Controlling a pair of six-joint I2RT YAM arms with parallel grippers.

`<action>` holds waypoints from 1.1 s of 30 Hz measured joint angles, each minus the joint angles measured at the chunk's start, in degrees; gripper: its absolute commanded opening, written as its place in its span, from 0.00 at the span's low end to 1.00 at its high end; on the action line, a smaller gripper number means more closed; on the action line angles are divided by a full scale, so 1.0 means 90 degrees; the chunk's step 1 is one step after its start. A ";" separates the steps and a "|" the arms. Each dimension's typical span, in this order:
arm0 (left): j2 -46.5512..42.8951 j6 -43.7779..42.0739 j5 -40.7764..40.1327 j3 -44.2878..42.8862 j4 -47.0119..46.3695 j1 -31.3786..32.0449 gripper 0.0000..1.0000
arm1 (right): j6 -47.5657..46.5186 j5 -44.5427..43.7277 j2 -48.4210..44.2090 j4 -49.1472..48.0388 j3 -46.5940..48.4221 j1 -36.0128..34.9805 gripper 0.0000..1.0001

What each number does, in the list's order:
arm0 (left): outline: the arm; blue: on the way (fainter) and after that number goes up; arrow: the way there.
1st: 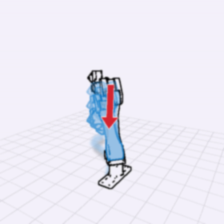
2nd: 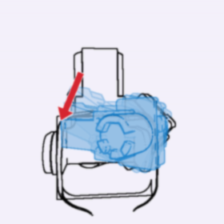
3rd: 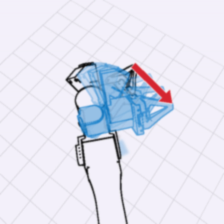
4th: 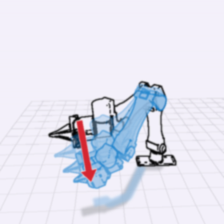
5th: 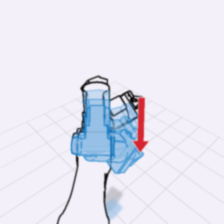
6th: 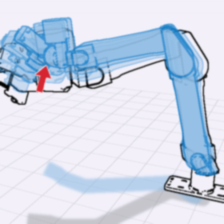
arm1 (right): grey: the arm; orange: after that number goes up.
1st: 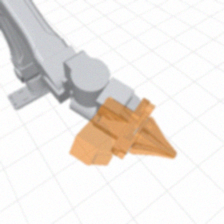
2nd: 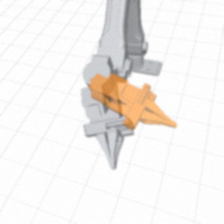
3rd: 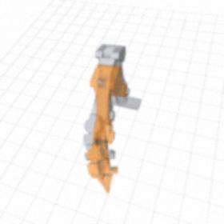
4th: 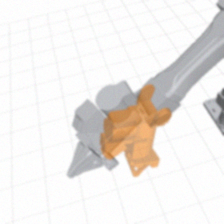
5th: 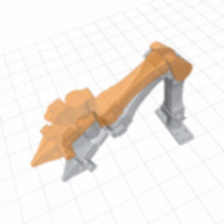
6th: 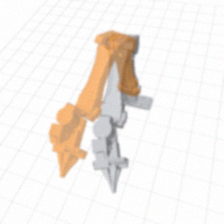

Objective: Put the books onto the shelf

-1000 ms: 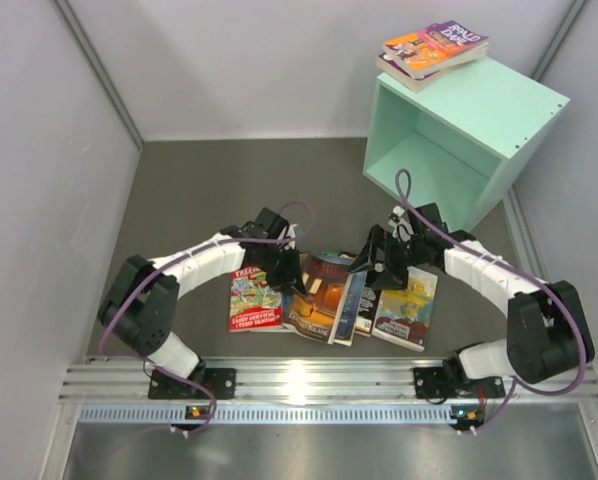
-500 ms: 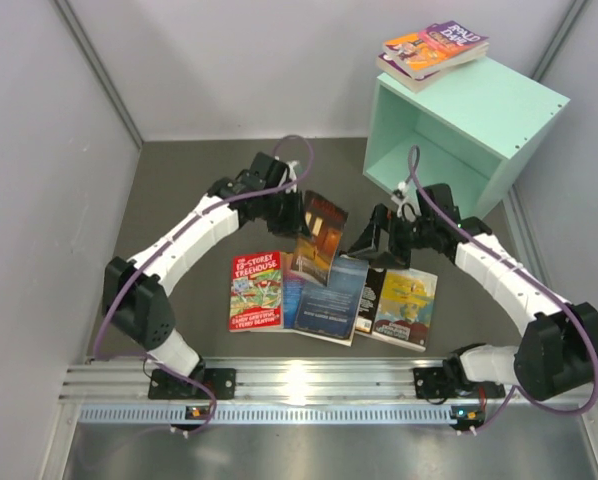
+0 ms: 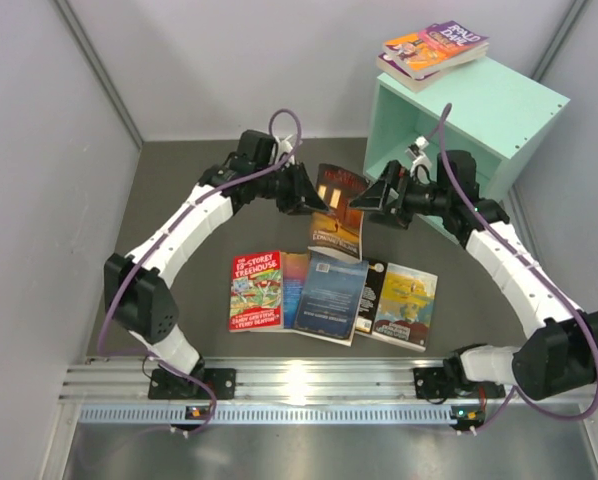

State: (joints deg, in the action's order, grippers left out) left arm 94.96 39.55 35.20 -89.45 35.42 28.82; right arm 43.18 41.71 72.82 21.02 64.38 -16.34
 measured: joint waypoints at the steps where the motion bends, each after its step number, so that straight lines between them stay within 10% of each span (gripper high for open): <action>1: -0.0041 0.0170 0.0146 0.0080 -0.0228 -0.0107 0.00 | 0.0000 0.0000 0.0000 0.0007 0.0029 0.0095 1.00; 23: -0.0627 0.2487 0.1846 0.0947 -0.3480 -0.0566 0.00 | 0.1350 0.0508 0.0000 -0.2110 -0.0525 0.0461 1.00; 30: -0.0678 0.2511 0.1785 0.1054 -0.3521 -0.0568 0.00 | 0.2011 0.0767 -0.0007 -0.3262 -0.0673 0.0461 0.02; 33: -0.0678 0.2314 0.1700 0.1018 -0.3259 -0.0573 0.04 | 0.2159 0.0855 -0.0007 -0.3429 -0.0687 0.0461 0.00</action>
State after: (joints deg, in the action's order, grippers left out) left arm 88.86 60.38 50.50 -80.29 6.09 23.66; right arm 62.61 49.41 72.75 -9.85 58.19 -12.19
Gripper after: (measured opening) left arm 0.220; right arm 0.077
